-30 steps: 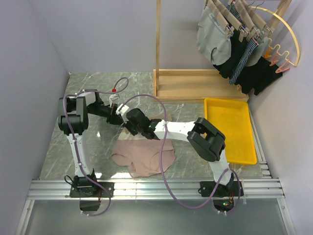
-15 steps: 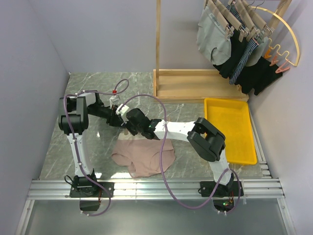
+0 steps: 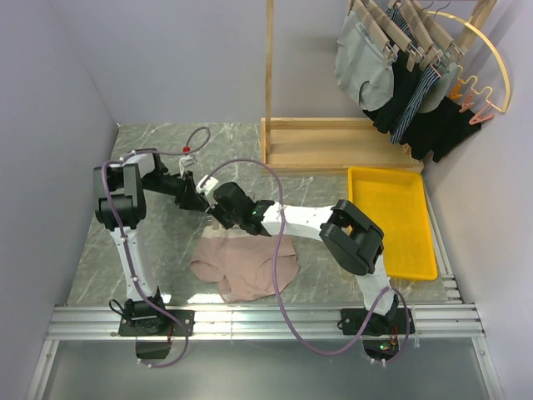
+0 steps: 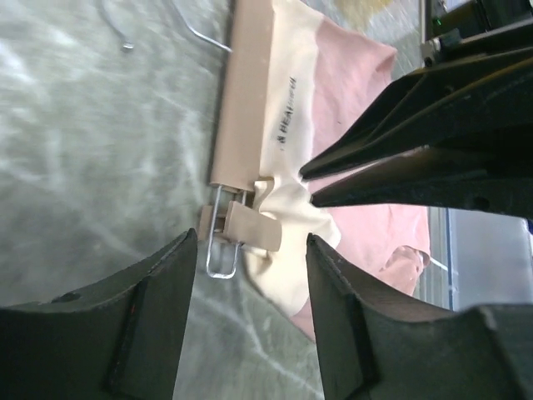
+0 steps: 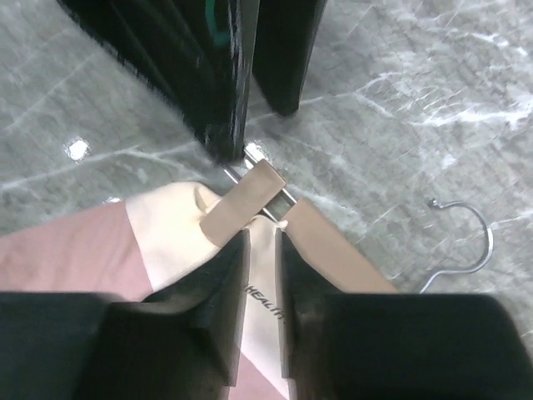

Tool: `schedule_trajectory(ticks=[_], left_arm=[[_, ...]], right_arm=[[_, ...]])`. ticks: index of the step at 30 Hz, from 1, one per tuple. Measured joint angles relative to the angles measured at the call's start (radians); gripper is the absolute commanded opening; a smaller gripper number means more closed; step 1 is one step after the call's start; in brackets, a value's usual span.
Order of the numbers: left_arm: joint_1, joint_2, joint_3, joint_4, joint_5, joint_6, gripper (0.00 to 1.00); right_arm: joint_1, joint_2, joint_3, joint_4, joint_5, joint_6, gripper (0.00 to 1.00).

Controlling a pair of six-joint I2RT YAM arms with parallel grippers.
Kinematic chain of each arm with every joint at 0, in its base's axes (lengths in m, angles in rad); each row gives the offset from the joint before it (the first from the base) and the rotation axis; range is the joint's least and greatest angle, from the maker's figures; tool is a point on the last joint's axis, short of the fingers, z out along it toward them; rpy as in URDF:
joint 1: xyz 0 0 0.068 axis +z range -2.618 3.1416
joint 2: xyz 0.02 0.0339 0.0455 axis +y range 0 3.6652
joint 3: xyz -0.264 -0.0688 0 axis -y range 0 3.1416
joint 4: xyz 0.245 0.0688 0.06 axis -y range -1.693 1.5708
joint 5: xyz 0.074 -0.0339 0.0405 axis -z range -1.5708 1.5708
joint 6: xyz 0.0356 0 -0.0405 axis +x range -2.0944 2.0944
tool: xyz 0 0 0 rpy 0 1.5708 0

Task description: Clip the underwear to the hanger

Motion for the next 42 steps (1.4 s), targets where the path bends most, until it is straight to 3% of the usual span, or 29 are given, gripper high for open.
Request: schedule_trajectory(ticks=[3, 8, 14, 18, 22, 28, 31, 36, 42], left_arm=[[0.028, -0.005, 0.019, 0.012, -0.008, -0.036, 0.61], [0.071, -0.072, 0.022, 0.068, -0.068, -0.129, 0.63], [0.06, -0.346, -0.056, 0.308, -0.222, -0.323, 0.69], [-0.021, -0.536, -0.107, 0.477, -0.341, -0.424, 0.7], [-0.188, -0.611, -0.176, 0.636, -0.445, -0.511, 0.7], [-0.472, -0.561, -0.258, 0.814, -0.631, -0.638, 0.72], [-0.557, -0.487, -0.256, 0.874, -0.688, -0.682, 0.71], [-0.606, -0.403, -0.254, 0.918, -0.744, -0.703, 0.69], [-0.655, -0.335, -0.254, 0.941, -0.788, -0.704, 0.67]], right_arm=[[-0.002, 0.0, 0.008, -0.01, -0.002, -0.002, 0.48], [-0.03, -0.018, 0.014, -0.08, -0.024, 0.003, 0.5], [-0.229, -0.17, 0.001, -0.195, -0.129, 0.094, 0.51], [-0.44, -0.373, -0.112, -0.196, -0.212, 0.185, 0.51], [-0.568, -0.503, -0.243, -0.201, -0.28, 0.245, 0.5], [-0.673, -0.461, -0.317, -0.254, -0.398, 0.292, 0.48], [-0.74, -0.425, -0.329, -0.28, -0.449, 0.32, 0.46], [-0.776, -0.376, -0.334, -0.278, -0.522, 0.359, 0.31], [-0.779, -0.261, -0.328, -0.275, -0.599, 0.395, 0.28]])
